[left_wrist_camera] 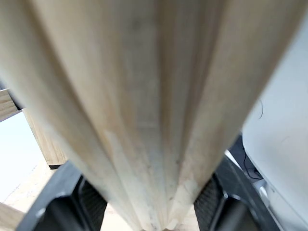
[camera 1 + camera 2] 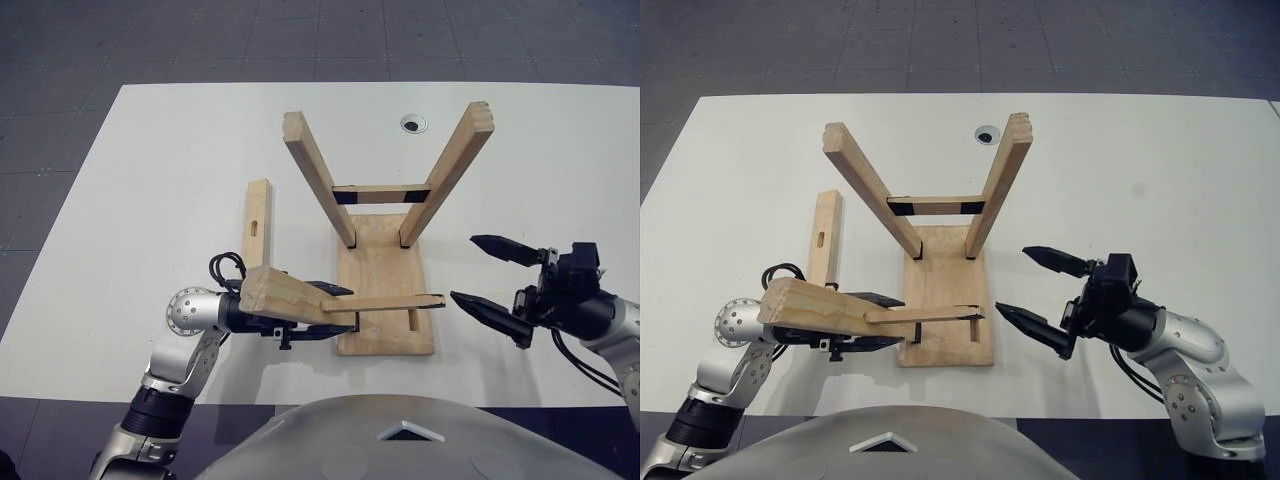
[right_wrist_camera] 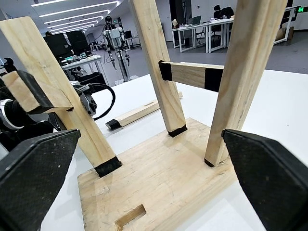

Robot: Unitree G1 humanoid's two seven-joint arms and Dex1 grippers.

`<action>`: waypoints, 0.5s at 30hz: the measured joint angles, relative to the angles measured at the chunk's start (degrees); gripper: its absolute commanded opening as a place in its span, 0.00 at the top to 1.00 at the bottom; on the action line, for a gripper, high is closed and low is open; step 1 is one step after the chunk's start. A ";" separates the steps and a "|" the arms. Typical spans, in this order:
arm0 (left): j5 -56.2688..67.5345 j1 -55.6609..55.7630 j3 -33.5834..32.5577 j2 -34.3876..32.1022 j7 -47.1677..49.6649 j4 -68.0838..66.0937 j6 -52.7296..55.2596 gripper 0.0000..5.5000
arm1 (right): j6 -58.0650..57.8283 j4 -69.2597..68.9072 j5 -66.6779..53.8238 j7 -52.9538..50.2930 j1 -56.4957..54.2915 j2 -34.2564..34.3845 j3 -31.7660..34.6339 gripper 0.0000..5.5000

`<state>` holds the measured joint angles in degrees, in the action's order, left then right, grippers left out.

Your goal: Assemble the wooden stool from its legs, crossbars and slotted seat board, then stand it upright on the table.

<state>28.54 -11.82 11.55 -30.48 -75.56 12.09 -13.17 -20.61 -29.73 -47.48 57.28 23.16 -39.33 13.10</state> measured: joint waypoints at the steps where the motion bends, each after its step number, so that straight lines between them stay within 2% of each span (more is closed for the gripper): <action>1: -0.19 0.05 0.02 -0.01 0.03 -0.24 -0.43 0.62 | 0.00 -0.09 0.00 -0.28 0.03 0.06 0.22 0.00; 15: -0.79 1.56 4.17 -0.94 2.63 -2.61 -4.86 0.62 | 0.00 -1.03 0.01 -1.44 0.21 0.87 0.86 0.00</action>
<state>27.76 -10.25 15.73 -31.42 -72.93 9.49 -18.03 -20.61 -30.76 -47.46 55.84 23.37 -38.46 13.96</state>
